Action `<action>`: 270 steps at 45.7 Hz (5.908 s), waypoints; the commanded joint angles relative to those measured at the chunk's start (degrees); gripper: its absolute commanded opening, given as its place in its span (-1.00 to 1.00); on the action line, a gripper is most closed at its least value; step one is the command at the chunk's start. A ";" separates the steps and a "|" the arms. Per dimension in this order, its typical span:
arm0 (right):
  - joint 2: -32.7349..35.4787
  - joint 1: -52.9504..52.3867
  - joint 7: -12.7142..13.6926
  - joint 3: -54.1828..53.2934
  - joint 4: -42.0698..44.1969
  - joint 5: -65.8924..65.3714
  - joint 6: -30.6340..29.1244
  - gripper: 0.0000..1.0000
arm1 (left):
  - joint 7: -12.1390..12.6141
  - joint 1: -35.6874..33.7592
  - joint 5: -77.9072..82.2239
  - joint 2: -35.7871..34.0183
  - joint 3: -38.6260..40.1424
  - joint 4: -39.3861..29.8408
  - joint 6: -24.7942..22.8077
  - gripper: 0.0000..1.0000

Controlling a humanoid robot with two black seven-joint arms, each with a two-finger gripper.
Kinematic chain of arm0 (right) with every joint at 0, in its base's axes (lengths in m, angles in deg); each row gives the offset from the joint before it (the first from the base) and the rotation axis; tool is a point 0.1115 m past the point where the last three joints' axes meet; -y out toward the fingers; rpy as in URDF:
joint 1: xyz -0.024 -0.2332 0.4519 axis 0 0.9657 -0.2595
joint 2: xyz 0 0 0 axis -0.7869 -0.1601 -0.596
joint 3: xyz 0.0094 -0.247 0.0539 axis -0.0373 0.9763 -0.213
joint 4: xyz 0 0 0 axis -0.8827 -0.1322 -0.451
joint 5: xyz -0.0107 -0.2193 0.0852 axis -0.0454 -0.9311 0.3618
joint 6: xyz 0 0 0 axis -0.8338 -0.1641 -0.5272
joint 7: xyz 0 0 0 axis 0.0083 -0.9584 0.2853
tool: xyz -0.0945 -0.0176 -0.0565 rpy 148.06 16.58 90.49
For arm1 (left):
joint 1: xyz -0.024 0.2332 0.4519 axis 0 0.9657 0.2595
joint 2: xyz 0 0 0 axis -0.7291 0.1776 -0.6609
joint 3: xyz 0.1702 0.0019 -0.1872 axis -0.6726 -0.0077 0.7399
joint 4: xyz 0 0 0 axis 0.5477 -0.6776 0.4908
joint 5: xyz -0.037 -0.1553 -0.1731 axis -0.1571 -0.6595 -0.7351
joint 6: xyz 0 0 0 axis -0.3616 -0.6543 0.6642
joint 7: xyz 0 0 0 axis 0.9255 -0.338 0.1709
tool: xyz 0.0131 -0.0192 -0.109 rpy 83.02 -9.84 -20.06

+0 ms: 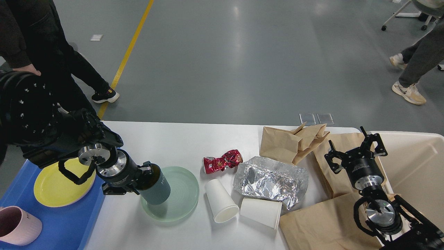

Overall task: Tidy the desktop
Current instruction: 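Lift the teal mug and carry it over the blue tray, then lower the teal mug into the tray beside the pink cup and release, then raise the left gripper and move it toward the green plate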

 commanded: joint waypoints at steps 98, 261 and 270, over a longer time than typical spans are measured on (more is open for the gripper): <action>0.00 0.00 0.00 0.00 0.04 0.00 0.00 1.00 | -15.45 13.31 53.81 -39.68 6.14 2.46 7.67 -1.00; 0.00 0.00 0.00 0.00 -0.04 0.00 0.00 1.00 | -15.37 -25.82 15.94 -1.10 -4.94 -19.60 -4.03 0.85; 0.00 0.00 0.00 0.00 -0.04 0.00 0.00 1.00 | -15.01 -13.42 13.91 -2.24 -2.48 -17.57 5.73 0.85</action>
